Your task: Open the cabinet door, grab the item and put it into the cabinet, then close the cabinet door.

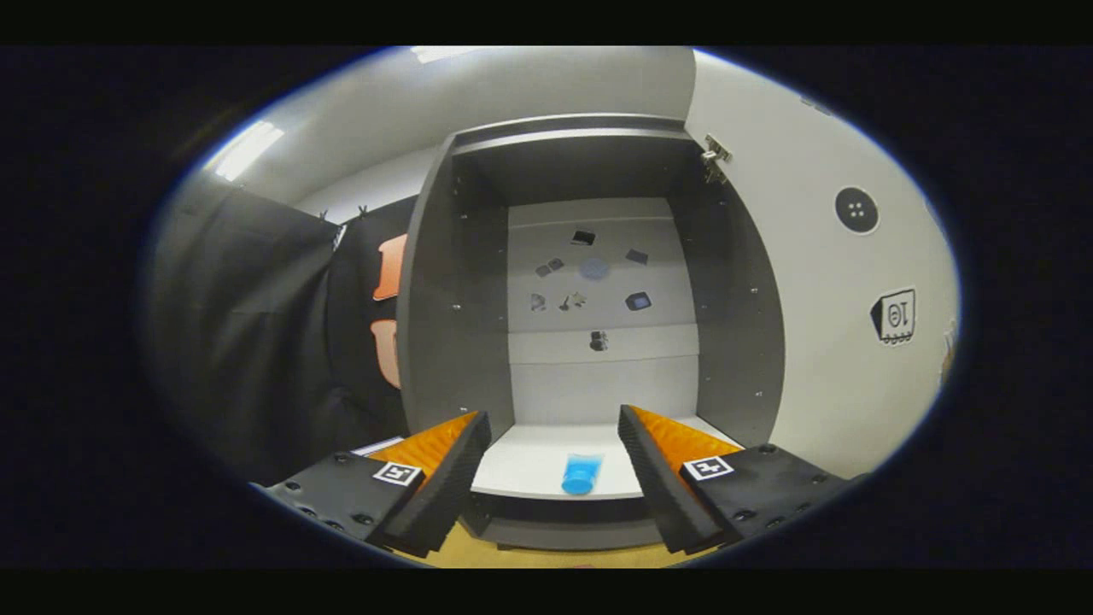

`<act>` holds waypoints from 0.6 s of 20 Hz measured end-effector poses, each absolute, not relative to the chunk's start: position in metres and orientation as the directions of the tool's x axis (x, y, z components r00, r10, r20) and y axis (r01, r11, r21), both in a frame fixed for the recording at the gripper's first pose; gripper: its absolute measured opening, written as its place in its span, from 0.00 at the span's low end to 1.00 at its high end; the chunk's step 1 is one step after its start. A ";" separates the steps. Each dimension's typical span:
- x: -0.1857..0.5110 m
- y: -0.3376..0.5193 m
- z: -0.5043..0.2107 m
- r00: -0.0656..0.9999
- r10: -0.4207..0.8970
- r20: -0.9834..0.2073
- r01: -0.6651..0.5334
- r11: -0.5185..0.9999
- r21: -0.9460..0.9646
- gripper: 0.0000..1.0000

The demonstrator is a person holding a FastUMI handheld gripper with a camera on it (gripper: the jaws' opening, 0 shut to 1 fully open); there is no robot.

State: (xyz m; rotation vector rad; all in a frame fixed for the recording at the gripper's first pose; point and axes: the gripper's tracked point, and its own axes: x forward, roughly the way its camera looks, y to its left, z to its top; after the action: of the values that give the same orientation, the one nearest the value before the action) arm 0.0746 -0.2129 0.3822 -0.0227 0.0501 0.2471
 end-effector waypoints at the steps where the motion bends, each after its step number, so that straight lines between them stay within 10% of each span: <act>1: 0.060 -0.218 0.390 0.968 0.247 -0.050 -0.248 0.969 -0.015 0.96; 12: -0.095 -0.331 0.453 0.987 0.159 -0.032 -0.161 0.985 -0.056 0.96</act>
State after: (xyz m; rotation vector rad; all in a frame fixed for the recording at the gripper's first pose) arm -0.0947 -0.3310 0.4533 -0.0580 0.0277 0.1606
